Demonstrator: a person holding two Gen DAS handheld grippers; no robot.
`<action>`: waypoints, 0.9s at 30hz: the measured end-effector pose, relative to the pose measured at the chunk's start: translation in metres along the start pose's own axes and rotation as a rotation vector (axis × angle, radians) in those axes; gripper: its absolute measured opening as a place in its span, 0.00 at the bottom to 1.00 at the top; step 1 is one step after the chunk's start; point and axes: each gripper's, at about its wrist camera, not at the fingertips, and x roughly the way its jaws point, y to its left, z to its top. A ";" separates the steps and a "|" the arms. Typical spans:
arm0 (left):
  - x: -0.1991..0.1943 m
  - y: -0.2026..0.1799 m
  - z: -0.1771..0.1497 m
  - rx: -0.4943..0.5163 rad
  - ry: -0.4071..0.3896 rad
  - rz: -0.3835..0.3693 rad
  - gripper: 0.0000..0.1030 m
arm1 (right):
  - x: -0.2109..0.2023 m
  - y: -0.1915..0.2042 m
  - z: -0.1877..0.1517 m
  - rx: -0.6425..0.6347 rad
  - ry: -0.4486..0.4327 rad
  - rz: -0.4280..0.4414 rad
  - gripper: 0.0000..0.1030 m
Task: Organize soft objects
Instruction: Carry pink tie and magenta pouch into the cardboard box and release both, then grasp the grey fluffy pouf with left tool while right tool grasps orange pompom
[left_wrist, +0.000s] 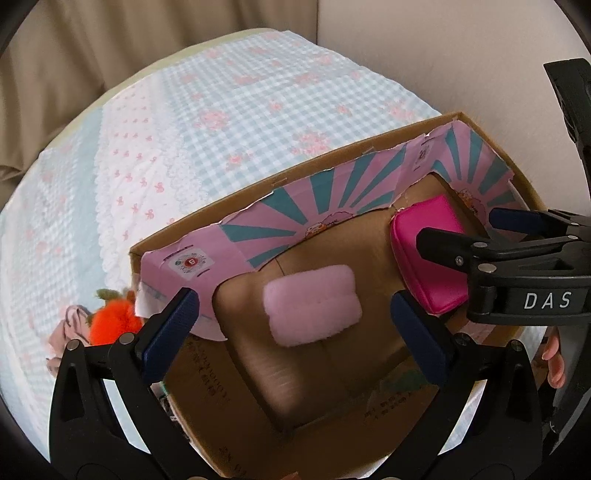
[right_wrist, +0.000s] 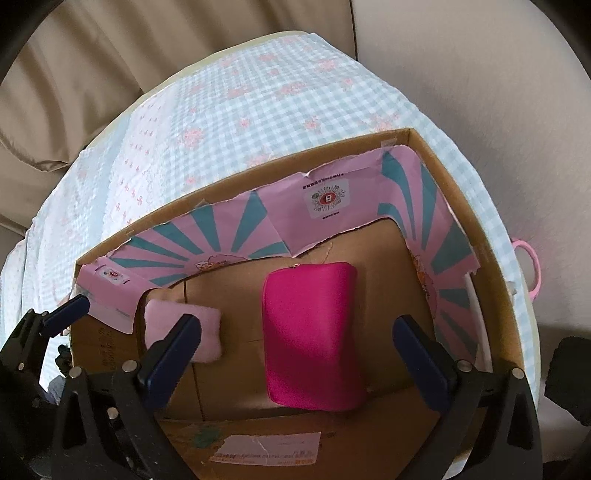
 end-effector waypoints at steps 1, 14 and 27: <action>-0.002 0.001 -0.001 -0.001 -0.003 -0.001 1.00 | -0.002 0.001 0.000 -0.002 -0.003 -0.002 1.00; -0.048 0.013 -0.005 -0.035 -0.067 -0.005 1.00 | -0.051 0.025 -0.005 -0.040 -0.079 -0.015 1.00; -0.153 0.094 -0.062 -0.172 -0.252 0.050 1.00 | -0.132 0.115 -0.047 -0.202 -0.251 0.039 1.00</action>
